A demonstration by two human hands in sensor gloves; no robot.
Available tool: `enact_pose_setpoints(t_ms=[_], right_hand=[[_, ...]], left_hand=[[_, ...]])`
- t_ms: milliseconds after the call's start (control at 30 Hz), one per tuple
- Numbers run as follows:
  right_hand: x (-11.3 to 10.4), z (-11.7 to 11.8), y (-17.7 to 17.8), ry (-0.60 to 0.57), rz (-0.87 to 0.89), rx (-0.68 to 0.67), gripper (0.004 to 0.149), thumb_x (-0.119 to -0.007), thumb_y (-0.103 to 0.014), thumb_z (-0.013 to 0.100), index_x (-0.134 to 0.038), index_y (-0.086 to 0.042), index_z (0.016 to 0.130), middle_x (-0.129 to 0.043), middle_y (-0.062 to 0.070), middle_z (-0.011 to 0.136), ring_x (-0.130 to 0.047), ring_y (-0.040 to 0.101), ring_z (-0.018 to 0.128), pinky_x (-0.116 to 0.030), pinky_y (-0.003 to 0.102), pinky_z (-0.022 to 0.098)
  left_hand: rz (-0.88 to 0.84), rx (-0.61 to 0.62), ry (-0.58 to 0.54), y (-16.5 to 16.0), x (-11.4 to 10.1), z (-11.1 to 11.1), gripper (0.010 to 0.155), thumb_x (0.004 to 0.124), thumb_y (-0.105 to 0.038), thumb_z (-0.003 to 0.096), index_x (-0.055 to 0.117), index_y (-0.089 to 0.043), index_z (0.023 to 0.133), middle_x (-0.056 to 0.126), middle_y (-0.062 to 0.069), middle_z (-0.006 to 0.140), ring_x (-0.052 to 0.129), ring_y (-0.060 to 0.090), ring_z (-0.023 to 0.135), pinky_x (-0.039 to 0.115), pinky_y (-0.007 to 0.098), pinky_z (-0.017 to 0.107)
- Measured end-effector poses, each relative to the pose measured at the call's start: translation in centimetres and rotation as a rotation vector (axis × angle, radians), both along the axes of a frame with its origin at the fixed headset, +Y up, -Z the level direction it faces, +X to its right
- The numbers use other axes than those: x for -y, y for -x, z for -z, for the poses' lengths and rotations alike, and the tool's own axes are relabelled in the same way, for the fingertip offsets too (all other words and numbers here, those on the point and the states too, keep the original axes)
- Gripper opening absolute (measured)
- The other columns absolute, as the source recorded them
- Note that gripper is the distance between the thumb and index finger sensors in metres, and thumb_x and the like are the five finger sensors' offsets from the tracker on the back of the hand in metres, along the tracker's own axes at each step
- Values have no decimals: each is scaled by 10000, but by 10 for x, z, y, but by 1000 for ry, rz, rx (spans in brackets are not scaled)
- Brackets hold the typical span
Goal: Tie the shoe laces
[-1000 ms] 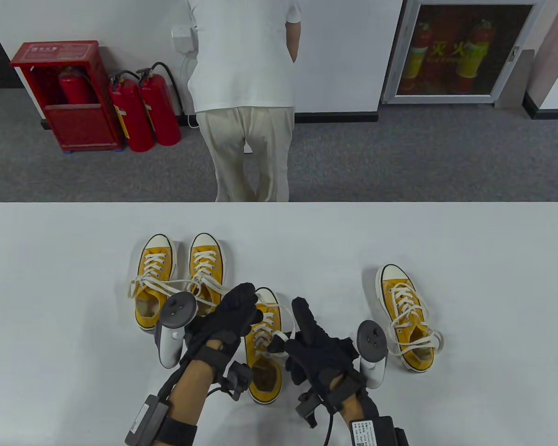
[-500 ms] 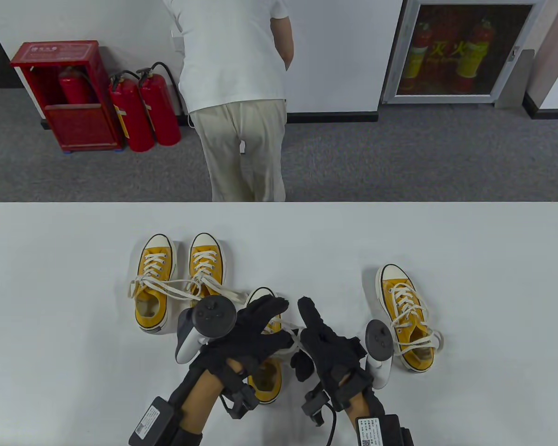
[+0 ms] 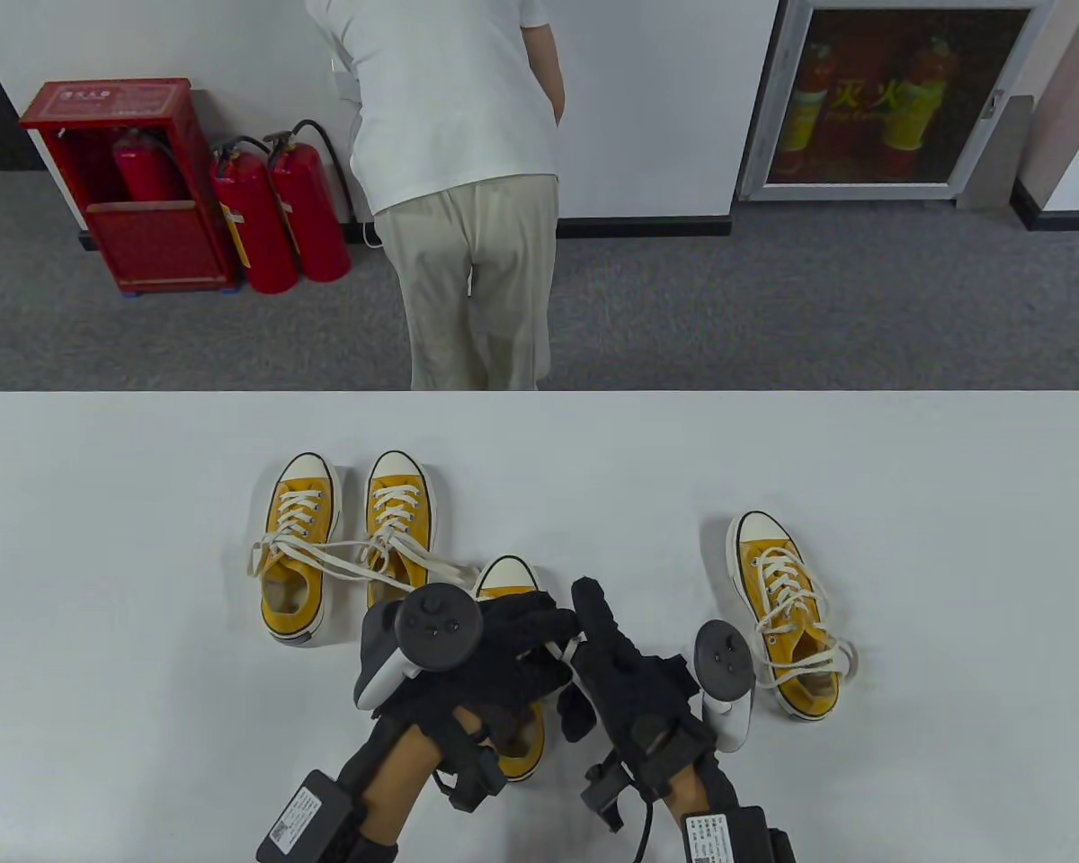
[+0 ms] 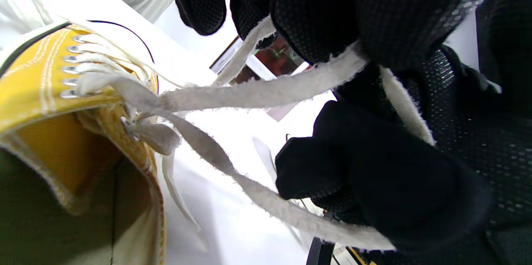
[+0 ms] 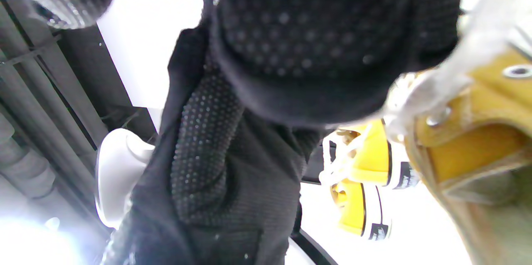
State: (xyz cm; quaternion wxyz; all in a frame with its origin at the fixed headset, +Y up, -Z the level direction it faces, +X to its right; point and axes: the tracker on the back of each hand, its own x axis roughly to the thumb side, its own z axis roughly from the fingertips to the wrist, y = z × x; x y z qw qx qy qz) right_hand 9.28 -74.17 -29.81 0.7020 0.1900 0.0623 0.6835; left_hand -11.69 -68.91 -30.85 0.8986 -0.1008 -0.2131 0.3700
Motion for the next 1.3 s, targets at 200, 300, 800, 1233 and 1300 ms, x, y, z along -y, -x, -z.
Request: enact_pose_setpoints(t_ms=[200, 300, 800, 1233, 1300], right_hand=[[0, 0, 2, -2, -24, -7, 913, -682, -654, 399, -261, -162, 1043, -855, 73, 869, -1027, 142, 233, -837, 482, 410], [0, -1, 2, 3, -30, -14, 920, -681, -655, 399, -252, -156, 1042, -849, 74, 874, -1029, 146, 251, -834, 485, 415], [1, -1, -2, 31, -55, 27, 890, -747, -587, 433, -270, -164, 1053, -817, 62, 899, -1021, 180, 376, -785, 512, 487], [-8, -3, -11, -48, -74, 67, 613, -871, -310, 424, -677, -295, 1005, -659, 89, 993, -906, 222, 538, -653, 585, 595], [-10, -3, -10, -66, -99, 81, 539, -868, -245, 415, -784, -279, 946, -622, 88, 1005, -885, 227, 555, -640, 586, 600]], left_hand=[[-23, -58, -59, 2, -1, 0, 495, 912, -523, 423, 863, -468, 913, 803, 21, 1119, 769, 388, 1053, 461, 756, 761], [-26, -77, -73, 3, -2, 0, 459, 912, -522, 421, 900, -466, 877, 834, 14, 1096, 798, 381, 1034, 480, 749, 759], [-122, -210, -116, 16, -2, 2, 380, 884, -462, 445, 955, -358, 803, 949, -12, 978, 905, 327, 942, 545, 716, 744], [-105, -253, -73, 25, 4, 7, 406, 803, -452, 474, 882, -289, 838, 988, 11, 753, 972, 312, 784, 564, 711, 722], [-105, -252, -65, 25, 4, 7, 408, 786, -474, 480, 872, -276, 826, 979, 8, 722, 972, 313, 747, 569, 708, 718]])
